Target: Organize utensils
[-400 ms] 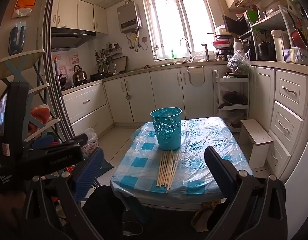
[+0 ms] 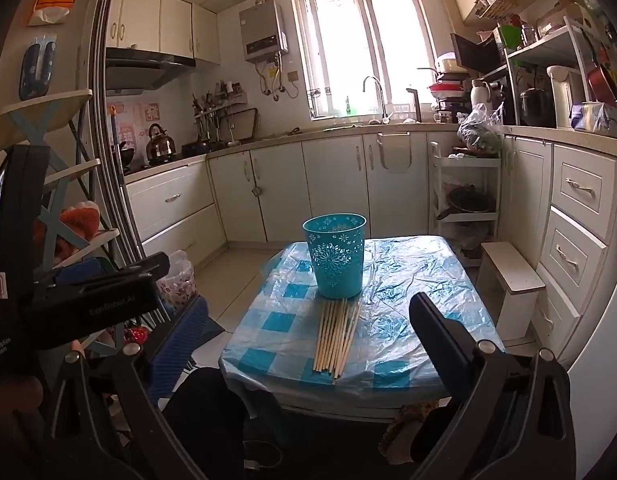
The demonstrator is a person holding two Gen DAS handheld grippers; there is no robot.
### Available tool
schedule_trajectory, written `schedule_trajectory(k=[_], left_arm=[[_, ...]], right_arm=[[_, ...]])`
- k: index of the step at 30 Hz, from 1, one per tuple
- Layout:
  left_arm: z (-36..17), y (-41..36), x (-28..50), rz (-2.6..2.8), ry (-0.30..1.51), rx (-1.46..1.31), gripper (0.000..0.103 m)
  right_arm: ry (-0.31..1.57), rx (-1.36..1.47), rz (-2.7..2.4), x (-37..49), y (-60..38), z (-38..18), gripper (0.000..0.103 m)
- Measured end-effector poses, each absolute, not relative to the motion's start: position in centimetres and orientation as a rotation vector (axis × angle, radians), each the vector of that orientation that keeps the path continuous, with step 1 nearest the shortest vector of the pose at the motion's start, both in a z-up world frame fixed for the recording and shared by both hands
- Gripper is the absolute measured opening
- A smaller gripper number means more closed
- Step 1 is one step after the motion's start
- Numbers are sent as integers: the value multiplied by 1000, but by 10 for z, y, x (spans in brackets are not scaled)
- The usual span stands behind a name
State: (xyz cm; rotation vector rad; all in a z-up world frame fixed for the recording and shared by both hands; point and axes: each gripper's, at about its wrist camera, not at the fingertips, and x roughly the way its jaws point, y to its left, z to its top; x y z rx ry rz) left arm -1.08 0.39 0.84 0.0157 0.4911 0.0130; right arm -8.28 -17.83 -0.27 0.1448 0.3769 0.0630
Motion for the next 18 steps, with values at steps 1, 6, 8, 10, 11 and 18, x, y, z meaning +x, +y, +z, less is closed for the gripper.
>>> schedule_trajectory(k=[1, 6, 8, 10, 11, 18], left_arm=[[8, 4, -11, 13, 490, 15, 95], [10, 5, -11, 15, 489, 11, 95], [11, 5, -12, 14, 487, 8, 95], [11, 5, -12, 15, 486, 8, 95], [11, 5, -13, 16, 485, 8, 95], [14, 5, -14, 17, 482, 6, 95]], right_arm=[[379, 140, 62, -82, -174, -3, 97], [381, 142, 67, -82, -173, -2, 97], [380, 140, 68, -82, -173, -2, 97], [383, 139, 68, -82, -173, -2, 97], [384, 139, 67, -81, -173, -3, 97], [392, 139, 61, -80, -172, -4, 97]])
